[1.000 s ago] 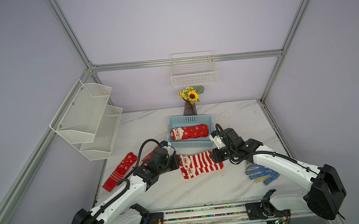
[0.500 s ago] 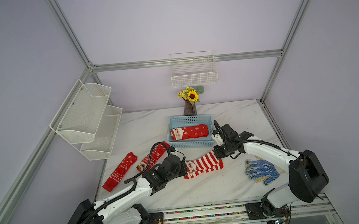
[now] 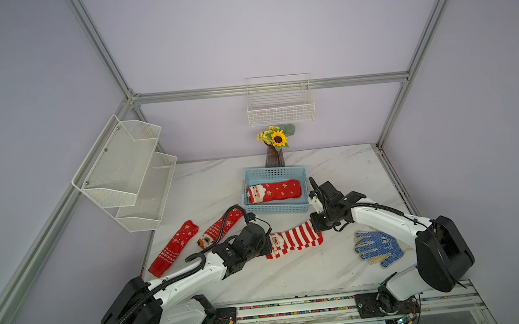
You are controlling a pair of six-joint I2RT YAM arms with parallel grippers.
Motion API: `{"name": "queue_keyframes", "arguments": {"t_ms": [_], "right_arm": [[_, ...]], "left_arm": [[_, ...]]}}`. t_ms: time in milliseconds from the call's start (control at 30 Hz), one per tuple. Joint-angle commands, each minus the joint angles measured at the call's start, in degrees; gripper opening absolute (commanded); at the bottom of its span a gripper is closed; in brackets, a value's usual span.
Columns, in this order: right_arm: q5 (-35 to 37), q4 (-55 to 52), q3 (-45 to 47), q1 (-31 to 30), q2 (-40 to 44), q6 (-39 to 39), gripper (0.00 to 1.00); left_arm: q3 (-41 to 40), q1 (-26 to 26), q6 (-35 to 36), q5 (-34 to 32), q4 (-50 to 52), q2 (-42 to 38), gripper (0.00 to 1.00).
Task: Place the socks together as a pair
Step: Place the sock in the sock.
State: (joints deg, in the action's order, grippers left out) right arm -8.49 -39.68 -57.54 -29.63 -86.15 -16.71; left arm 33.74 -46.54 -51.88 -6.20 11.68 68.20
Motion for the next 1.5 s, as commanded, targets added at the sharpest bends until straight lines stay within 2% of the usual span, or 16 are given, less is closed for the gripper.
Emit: {"name": "queue_keyframes", "arguments": {"t_ms": [0, 600, 767, 900, 1000, 1067, 1133, 1467], "right_arm": [[0.22, -0.60, 1.32, 0.35, 0.92, -0.98, 0.00], [3.12, 2.98, 4.89, 0.47, -5.16, -3.24, 0.00], [0.71, 5.14, 6.32, 0.44, -3.41, -5.94, 0.00], [-1.01, 7.49, 8.19, 0.45, -0.51, -8.37, 0.12], [1.53, 7.51, 9.17, 0.44, 1.92, -10.27, 0.23], [3.33, 8.26, 10.19, 0.44, 4.24, -11.75, 0.36], [4.32, 9.40, 11.78, 0.45, 6.68, -13.34, 0.42], [3.44, 15.46, 18.28, 0.63, 11.76, -20.04, 0.49]], "left_arm": [[-1.56, -0.16, 0.11, 0.04, -2.96, 0.50, 0.00], [-5.10, -0.20, -0.99, 0.95, -1.04, 4.01, 0.00], [-5.38, -0.20, -0.93, 0.93, -0.79, 5.53, 0.00], [-5.30, -0.14, -1.03, 1.53, -0.87, 5.68, 0.00], [-4.84, -0.15, -1.03, 1.79, -0.83, 4.91, 0.00], [-4.41, -0.13, -0.94, 1.89, -0.83, 4.35, 0.00], [-4.02, -0.19, -0.94, 1.93, -0.78, 3.83, 0.00], [-1.29, -0.21, -1.21, 2.76, 0.88, -0.44, 0.00]]}}
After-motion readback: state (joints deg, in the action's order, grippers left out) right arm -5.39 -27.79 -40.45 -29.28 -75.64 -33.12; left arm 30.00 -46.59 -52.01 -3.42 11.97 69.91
